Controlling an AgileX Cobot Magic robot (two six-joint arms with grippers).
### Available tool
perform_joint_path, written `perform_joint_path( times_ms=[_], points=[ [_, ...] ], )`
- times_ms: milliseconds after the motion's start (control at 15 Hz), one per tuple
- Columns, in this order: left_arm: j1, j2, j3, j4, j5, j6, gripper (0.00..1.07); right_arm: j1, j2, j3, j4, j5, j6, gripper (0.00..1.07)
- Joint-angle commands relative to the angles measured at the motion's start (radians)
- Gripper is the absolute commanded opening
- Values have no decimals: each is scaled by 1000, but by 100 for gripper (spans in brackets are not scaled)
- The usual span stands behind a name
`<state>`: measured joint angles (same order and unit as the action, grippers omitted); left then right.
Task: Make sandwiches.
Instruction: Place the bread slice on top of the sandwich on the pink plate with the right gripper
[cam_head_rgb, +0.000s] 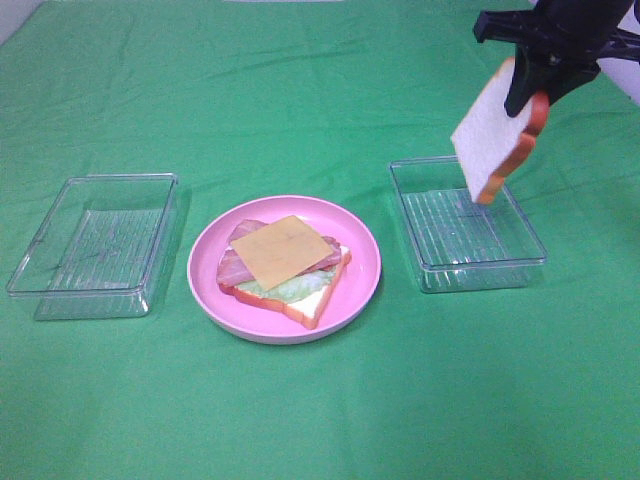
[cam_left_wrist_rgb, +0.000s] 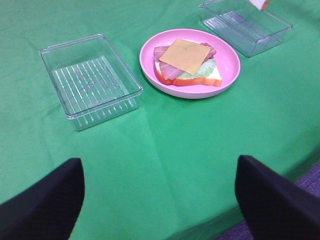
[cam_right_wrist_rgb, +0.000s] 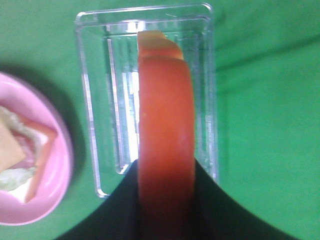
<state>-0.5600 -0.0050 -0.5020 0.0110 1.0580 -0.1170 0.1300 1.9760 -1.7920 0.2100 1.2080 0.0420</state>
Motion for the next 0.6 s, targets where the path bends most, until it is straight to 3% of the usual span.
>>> perform_joint_path(
  times_ms=[67,200,467,600],
  points=[
    [-2,-8,1,2,-10,-1,78,-1,-47,3,145,3,-58,0],
    [-2,-8,1,2,-10,-1,78,1,-59,14,298,4,-128,0],
    [-2,-8,1,2,-10,-1,78,1,-59,260,871,-43,-454,0],
    [-2,-8,1,2,-10,-1,78,16,-59,362,1005,-71,-542,0]
  ],
)
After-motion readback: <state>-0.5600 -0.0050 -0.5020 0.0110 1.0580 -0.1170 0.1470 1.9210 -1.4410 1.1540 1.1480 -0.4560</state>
